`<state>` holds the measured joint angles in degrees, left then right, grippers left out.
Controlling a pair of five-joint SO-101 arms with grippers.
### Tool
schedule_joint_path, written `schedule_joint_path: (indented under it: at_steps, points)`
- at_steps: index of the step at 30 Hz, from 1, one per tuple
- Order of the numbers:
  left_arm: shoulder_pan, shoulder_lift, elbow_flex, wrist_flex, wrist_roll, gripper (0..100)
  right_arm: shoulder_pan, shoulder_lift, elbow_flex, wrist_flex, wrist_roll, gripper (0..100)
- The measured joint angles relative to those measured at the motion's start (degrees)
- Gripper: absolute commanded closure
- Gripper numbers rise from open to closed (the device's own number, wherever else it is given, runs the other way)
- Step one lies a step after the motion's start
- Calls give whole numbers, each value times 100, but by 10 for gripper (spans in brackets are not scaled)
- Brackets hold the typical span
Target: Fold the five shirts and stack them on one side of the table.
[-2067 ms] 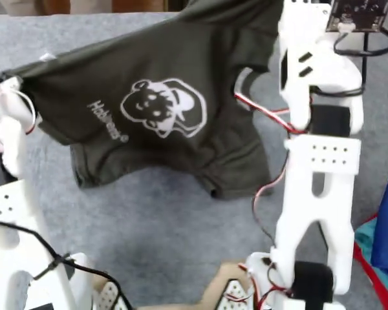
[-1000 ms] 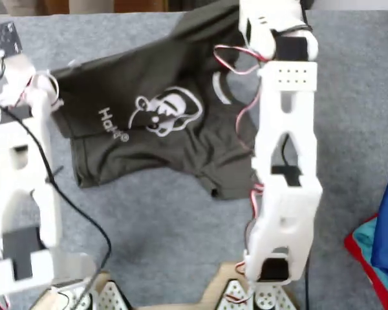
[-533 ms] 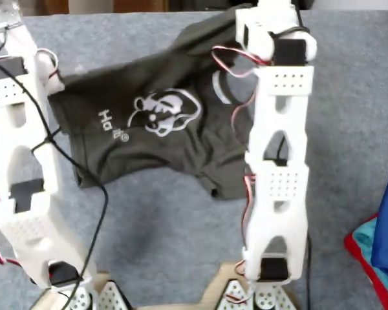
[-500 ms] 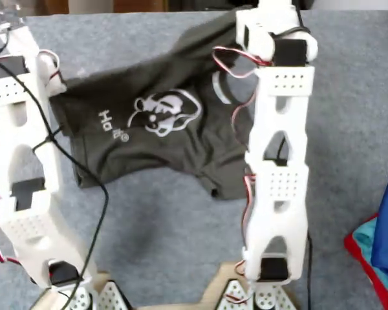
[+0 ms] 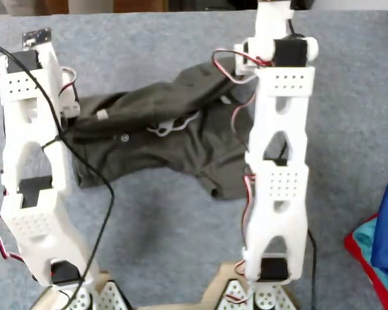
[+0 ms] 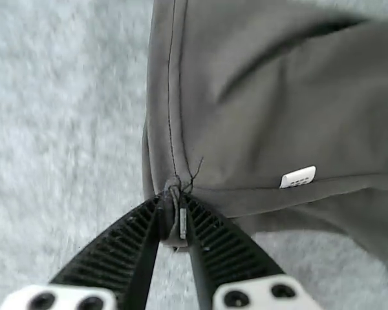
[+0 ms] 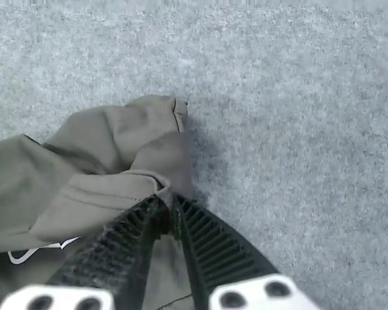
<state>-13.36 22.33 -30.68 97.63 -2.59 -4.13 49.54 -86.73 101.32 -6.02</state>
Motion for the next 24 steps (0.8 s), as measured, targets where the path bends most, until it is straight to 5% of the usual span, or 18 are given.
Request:
schedule_joint_path:
  at_steps: [11, 24]
  points:
    - [185, 0, 1389, 88, -167, 982, 53, -132, 343, 0, 554, 994]
    - [202, 0, 1495, 88, -220, 982, 202, -2215, 4299, 0, 800, 994]
